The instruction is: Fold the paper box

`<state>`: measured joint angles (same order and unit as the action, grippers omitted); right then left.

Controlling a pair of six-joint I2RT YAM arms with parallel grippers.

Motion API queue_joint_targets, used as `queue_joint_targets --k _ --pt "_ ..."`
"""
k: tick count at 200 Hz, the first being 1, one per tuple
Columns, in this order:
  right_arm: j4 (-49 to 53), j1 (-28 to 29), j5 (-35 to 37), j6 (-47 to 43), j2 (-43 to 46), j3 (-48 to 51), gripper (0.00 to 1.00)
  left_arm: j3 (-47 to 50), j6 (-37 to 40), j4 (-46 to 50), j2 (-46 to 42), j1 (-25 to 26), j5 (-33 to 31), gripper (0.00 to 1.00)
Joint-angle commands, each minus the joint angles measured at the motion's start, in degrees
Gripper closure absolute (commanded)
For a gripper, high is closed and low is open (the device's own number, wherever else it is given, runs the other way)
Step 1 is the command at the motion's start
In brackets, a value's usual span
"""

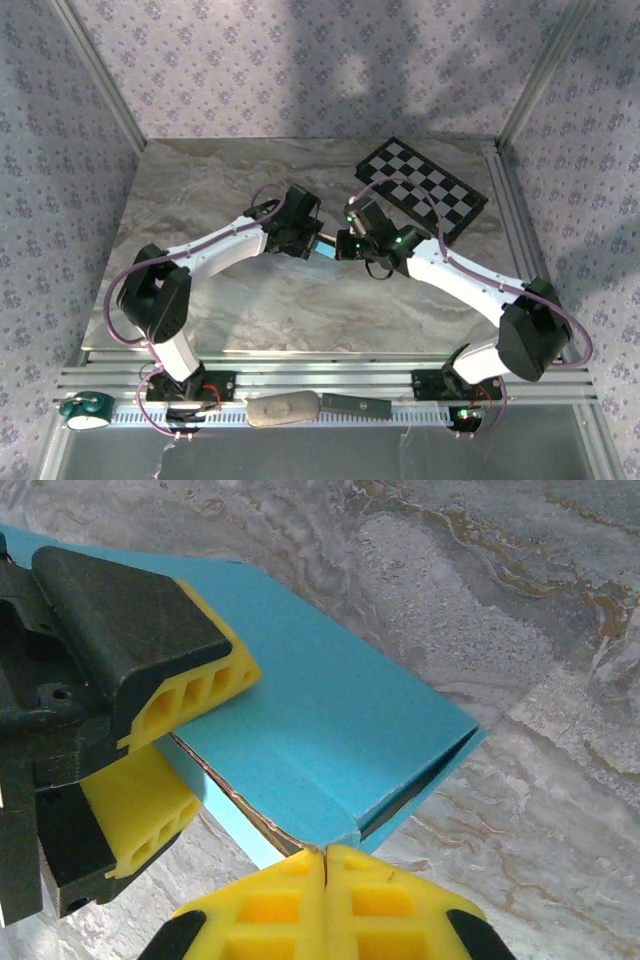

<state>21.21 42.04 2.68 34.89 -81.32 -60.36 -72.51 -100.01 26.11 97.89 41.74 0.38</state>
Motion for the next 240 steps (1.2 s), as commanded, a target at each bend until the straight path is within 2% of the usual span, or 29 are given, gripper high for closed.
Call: queue_joint_targets --k 1,130,240 --pt "-3.4 0.2 3.5 5.4 2.2 1.4 1.00 -2.2 -1.9 0.9 1.7 -0.4 -0.1 0.50" --pt "-12.0 1.0 7.2 9.2 3.3 8.0 1.00 -3.2 -5.3 0.7 1.7 -1.7 -0.4 0.54" --pt "-25.3 1.6 8.7 8.2 5.9 16.6 1.00 -3.7 -6.9 0.1 2.8 -2.6 0.4 0.57"
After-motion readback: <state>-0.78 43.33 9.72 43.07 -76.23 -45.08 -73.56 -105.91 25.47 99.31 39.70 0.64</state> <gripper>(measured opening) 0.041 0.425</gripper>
